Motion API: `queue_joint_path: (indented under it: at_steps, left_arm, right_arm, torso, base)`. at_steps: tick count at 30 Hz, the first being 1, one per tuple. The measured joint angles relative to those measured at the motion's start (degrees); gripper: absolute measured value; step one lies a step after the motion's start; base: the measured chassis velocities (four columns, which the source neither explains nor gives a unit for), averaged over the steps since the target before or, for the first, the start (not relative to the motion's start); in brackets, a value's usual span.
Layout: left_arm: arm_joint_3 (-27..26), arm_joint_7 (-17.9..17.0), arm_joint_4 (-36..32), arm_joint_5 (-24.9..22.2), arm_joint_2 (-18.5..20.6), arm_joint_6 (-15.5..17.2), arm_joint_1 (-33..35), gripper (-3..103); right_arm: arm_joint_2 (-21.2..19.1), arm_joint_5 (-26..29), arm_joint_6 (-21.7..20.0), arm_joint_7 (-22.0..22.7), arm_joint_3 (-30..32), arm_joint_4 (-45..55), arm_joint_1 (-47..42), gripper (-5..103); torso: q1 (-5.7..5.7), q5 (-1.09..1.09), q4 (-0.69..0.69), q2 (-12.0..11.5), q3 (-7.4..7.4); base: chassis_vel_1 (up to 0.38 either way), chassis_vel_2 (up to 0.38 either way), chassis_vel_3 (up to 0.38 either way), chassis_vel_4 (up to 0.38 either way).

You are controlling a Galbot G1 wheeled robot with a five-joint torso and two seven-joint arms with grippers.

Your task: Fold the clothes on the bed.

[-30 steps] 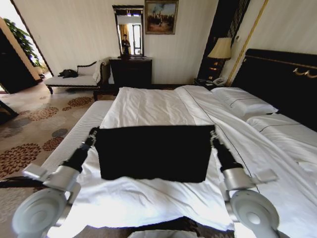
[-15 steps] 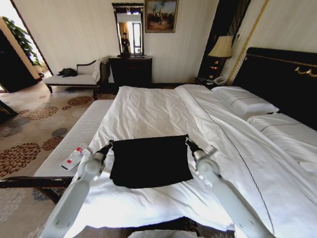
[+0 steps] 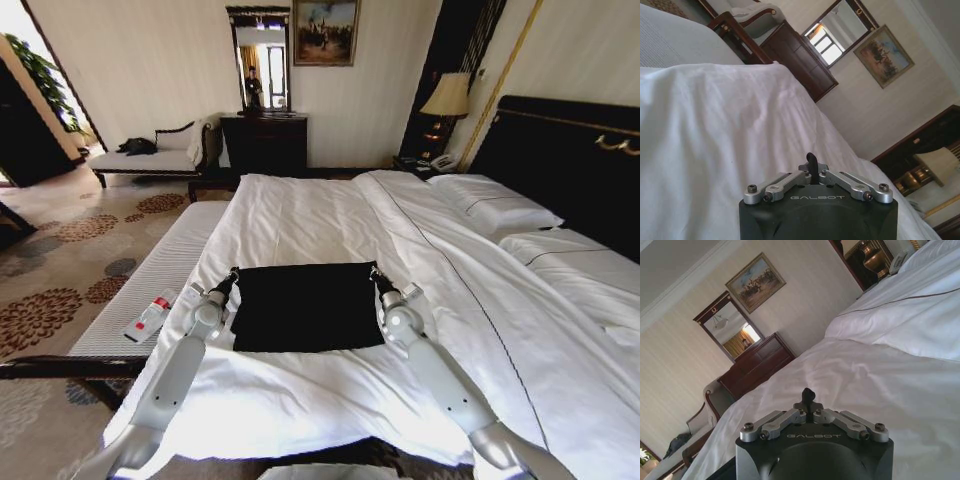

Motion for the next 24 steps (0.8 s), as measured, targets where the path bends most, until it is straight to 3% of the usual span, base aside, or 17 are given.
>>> queue_joint_path:
  at_steps: [3,12,24]
  left_arm:
    - [-1.1,1.6,-4.1,-1.8,1.8,-0.7,4.2,1]
    - [-2.0,4.0,-8.2,-3.9,2.5,-2.8,11.5,1]
    - [-3.5,4.9,-13.1,-1.1,3.7,-1.8,20.7,1]
  right_arm:
    - [-1.3,1.0,0.0,0.0,0.4,2.0,-2.3,1]
    - [-3.3,3.3,0.0,1.1,3.2,6.8,-9.8,1]
    - [-4.2,2.1,0.0,2.3,4.8,13.9,-17.8,1]
  torso:
    - [-0.02,0.00,0.00,0.0,-0.01]
    - [-0.02,0.01,0.00,0.0,-0.01]
    - [-0.02,-0.01,0.00,0.0,-0.01]
  base:
    - [0.000,0.000,0.000,0.000]
    - [0.000,0.000,0.000,0.000]
    - [0.000,0.000,0.000,0.000]
